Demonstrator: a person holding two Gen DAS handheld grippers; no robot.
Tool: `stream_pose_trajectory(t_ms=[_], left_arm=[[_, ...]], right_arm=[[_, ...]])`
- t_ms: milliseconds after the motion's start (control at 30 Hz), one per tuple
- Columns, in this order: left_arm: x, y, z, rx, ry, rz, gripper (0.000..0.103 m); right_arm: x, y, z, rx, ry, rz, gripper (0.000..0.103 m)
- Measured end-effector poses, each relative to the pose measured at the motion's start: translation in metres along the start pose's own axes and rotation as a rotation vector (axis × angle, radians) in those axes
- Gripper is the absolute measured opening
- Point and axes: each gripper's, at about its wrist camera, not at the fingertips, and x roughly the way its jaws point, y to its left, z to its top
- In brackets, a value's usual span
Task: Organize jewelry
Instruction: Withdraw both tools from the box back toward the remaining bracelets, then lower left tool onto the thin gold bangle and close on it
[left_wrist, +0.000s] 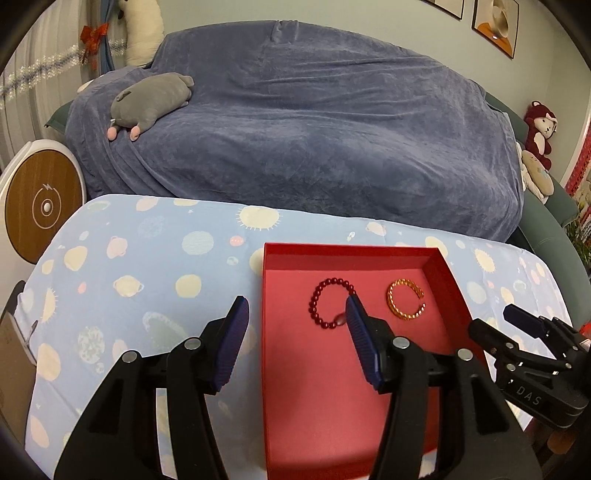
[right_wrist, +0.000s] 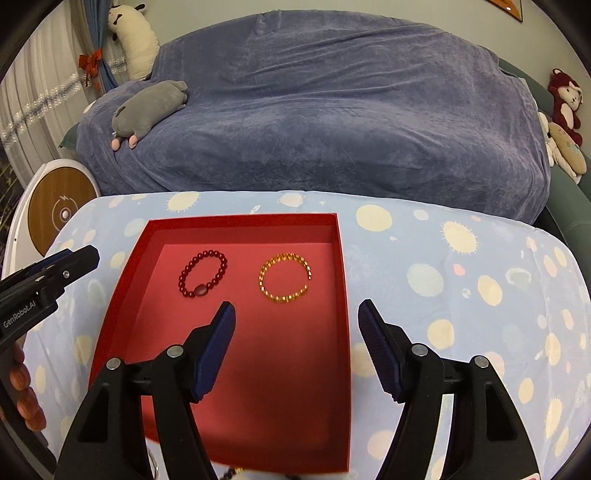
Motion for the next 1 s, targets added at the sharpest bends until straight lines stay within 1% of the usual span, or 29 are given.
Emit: stream_pose_trajectory(t_ms=[133,233,400,567,633,733,833,1000], left_arm=[[-0.030,0.007,-0.032,-0.019,0.007,-0.012,0.052],[-0.048,0.010,-0.058,-0.014,0.018,-0.012,0.052],[-0.061,0.008,-0.101,-0.009,0.064,0.001,0.052],[-0.062,0.010,-0.135,-0.057,0.115,-0.002,0.052],[-0.061,0.010,-0.145,-0.072,0.135,-0.005,0.052],[-0.057,0.007,-0.158,-0.093,0.153,0.005,0.067],[-0.050,-0.002,-0.166,-0.075,0.167,0.014,0.071],[-0.033,-0.011,-0.174,-0.047,0.193,0.038,0.071]], right_arm=[[-0.033,-0.011,-0.034,0.030,-0.003,0.004,0.066],[-0.052,-0.014,-0.058,0.041,0.002,-0.001,0.066],[-0.072,-0.013,-0.097,0.056,0.025,-0.005,0.066],[-0.083,-0.005,-0.141,0.059,0.059,-0.020,0.066],[-0.083,-0.003,-0.158,0.070,0.082,-0.014,0.066],[-0.085,-0.004,-0.180,0.093,0.102,-0.009,0.066],[-0.083,-0.006,-0.192,0.116,0.125,-0.004,0.066],[-0.081,-0.006,-0.196,0.119,0.130,-0.005,0.066]])
